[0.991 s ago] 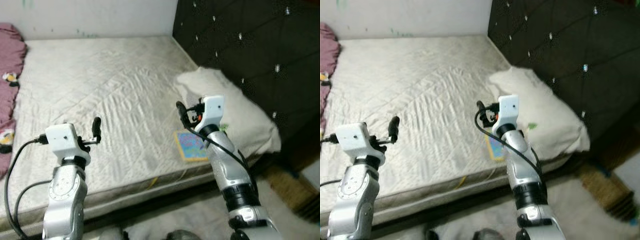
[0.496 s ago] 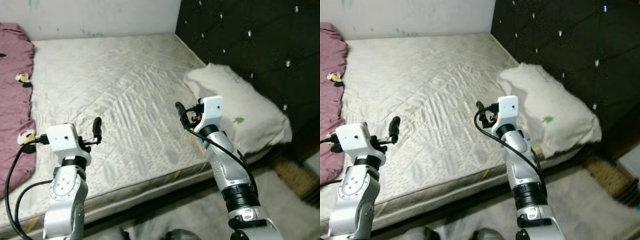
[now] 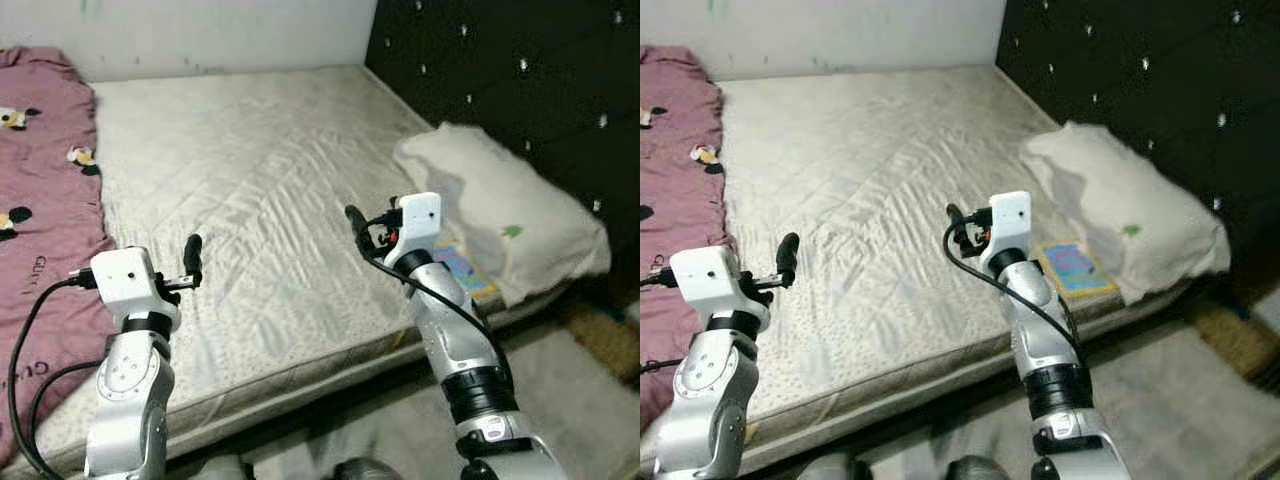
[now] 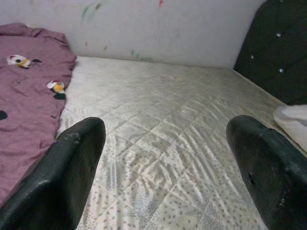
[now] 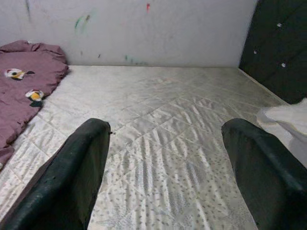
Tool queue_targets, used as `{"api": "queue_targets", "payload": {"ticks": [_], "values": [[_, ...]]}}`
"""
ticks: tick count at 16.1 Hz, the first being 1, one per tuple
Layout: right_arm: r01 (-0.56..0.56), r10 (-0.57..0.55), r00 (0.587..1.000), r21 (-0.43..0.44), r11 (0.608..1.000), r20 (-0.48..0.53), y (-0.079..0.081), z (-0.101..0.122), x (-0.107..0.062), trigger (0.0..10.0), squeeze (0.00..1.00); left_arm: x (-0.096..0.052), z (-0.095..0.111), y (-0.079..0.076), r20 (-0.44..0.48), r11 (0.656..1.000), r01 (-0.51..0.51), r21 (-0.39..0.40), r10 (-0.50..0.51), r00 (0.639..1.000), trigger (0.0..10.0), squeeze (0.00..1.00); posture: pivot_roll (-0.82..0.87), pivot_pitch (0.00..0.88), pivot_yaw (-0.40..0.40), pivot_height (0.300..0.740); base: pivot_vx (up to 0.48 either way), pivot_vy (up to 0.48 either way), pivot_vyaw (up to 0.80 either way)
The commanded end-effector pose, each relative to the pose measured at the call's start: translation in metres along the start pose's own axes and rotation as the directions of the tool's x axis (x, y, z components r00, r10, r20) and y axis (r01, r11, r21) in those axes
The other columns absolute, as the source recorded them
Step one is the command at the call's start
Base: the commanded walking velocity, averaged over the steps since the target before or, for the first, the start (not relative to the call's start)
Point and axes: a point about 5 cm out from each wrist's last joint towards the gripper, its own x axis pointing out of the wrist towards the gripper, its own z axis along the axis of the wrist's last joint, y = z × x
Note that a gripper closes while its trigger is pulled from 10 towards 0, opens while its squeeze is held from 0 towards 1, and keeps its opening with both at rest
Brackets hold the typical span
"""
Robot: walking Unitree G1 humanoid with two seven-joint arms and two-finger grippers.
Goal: Clean up the room
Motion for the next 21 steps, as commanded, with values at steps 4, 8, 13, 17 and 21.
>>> {"api": "queue_targets", "payload": {"ticks": [4,8,13,17,21], "values": [[0.029,-0.029,1.0,-0.001,1.0,0.003,-0.0068,0.0023,0.0005,10.0,0.0,0.0006,0.0021,-0.0036,0.011,1.0,0.012,0.01,-0.012,1.0,10.0,0.0,0.03,0.0,-0.088,0.74,0.0,0.48,0.0],[0.025,-0.025,1.0,-0.003,1.0,0.004,-0.0062,0.0021,0.0005,10.0,0.0,0.0001,0.0018,-0.0045,0.012,1.0,0.01,0.008,-0.01,1.0,10.0,0.0,0.02,0.0,-0.089,0.74,0.0,0.48,0.0],[0.022,-0.022,1.0,-0.009,1.0,0.007,-0.0053,0.0021,0.0001,10.0,0.0,0.0002,0.0036,-0.0046,0.031,1.0,0.005,0.006,-0.005,1.0,10.0,0.0,0.02,0.0,-0.087,0.74,0.0,0.454,0.0],[0.012,-0.012,1.0,-0.016,1.0,0.012,-0.004,0.0021,-0.0005,10.0,0.0,0.0,0.0048,-0.0052,0.043,1.0,-0.003,0.024,0.002,0.999,10.0,0.0,0.02,0.0,-0.086,0.74,0.0,0.0,0.6],[0.01,-0.009,1.0,-0.014,1.0,0.015,-0.0037,0.0024,-0.0006,10.0,0.0,0.0006,0.0047,-0.0042,0.044,0.999,-0.008,0.032,0.007,0.999,10.0,0.0,0.02,0.0,-0.084,0.74,0.0,0.0,0.8]]}}
